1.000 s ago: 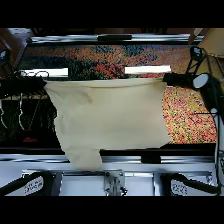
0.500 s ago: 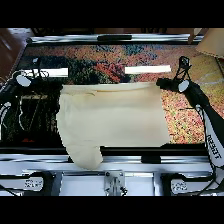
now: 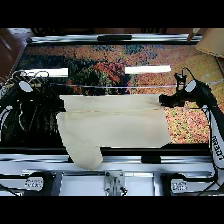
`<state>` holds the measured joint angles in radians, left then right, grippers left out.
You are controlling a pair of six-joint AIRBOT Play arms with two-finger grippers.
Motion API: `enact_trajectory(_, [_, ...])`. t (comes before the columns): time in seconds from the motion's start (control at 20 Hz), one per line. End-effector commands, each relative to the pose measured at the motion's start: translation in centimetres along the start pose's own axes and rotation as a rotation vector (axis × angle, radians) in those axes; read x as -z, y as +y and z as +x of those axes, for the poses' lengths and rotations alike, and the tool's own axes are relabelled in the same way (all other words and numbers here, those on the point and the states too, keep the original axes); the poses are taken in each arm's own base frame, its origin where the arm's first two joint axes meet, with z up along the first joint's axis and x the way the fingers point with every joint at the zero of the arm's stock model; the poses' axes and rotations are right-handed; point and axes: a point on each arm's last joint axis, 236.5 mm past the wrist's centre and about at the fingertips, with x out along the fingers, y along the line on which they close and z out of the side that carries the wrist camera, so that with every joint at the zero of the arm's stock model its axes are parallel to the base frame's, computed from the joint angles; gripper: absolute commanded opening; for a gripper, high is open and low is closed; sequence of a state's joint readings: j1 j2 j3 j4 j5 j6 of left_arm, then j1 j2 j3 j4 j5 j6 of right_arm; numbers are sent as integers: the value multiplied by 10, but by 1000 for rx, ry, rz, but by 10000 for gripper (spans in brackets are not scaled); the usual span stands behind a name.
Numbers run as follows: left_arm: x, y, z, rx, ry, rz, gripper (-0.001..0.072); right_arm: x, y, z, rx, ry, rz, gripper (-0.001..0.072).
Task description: Fold the shirts.
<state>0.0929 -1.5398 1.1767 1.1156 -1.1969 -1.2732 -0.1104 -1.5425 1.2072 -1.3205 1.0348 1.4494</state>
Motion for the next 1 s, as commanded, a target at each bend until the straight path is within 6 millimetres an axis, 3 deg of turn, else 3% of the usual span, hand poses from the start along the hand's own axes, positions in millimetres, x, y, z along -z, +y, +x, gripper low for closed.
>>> enact_trajectory(0.0, [15,3,8,8,56,-47,32,11,-1,2,2,50,23,66])
enact_trajectory(0.05, [15,3,9,8,57,-68,35,11,-1,2,3,50,31,77])
enact_trajectory(0.1, [17,1,7,11,67,-81,125,13,1,0,-3,58,31,192])
enact_trajectory(0.15, [22,-2,2,21,95,-75,340,16,2,-4,-5,73,23,380])
enact_trajectory(0.2, [26,-5,-6,32,119,-74,486,20,1,-14,7,93,-15,450])
enact_trajectory(0.35, [52,-2,-43,65,184,-131,498,46,-35,-62,167,198,-141,450])
enact_trajectory(0.45, [84,-2,-58,76,202,-170,498,66,-54,-88,177,238,-92,450])
enact_trajectory(0.55, [123,-3,-49,77,189,-211,496,77,-58,-102,91,195,19,450])
enact_trajectory(0.75, [194,-31,-12,170,166,-254,495,74,-60,-122,3,110,109,450])
enact_trajectory(0.85, [219,-31,2,167,174,-274,495,74,-62,-124,7,105,110,450])
enact_trajectory(0.95, [224,-35,10,182,169,-284,494,74,-61,-124,5,104,102,450])
